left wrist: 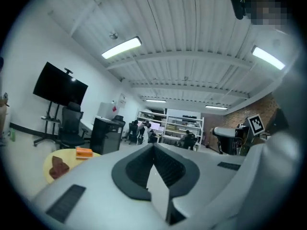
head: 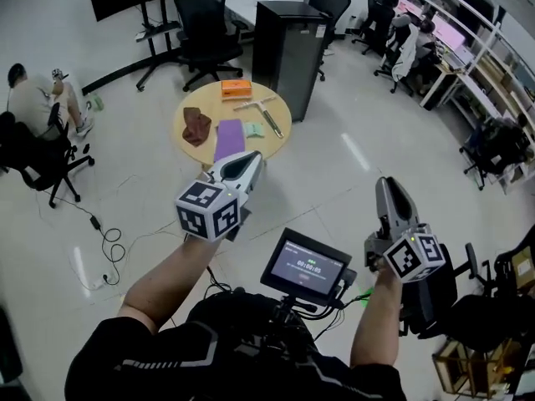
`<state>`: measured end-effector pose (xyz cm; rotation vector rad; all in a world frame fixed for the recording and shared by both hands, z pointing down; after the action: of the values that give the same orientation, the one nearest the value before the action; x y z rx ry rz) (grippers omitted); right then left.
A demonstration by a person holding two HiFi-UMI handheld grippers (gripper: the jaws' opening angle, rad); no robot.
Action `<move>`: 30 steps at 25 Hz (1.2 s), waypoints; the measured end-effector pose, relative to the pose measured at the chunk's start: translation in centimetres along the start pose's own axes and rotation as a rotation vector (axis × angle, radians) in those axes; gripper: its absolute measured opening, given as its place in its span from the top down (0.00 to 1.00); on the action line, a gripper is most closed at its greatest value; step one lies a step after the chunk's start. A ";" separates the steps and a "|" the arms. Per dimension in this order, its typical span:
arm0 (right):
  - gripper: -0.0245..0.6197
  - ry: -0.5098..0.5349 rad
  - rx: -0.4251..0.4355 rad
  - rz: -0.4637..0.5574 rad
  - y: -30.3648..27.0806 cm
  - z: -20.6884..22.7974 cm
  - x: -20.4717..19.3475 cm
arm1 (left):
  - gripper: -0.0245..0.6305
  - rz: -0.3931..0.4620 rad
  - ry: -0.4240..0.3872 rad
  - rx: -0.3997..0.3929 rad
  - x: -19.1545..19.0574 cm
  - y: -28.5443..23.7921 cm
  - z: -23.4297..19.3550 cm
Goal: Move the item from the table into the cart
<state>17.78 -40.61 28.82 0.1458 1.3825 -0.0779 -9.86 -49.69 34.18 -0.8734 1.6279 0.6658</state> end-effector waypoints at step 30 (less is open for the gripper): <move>0.62 0.098 0.479 -0.426 -72.1 -20.1 -21.6 | 0.76 -0.108 0.063 0.543 4.2 -2.2 -62.3</move>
<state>-15.88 -109.50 42.25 0.2534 1.4548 -0.7682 -43.19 -101.60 44.05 -0.5784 1.6873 0.1035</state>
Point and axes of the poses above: the fingertips, and each gripper's own axes: y backward along the fingers, z to its right, x out of its top, the point moved 4 cm from there along y, backward along the fingers, and after that the axes turned 8 degrees about -x, right-handed, at the moved point
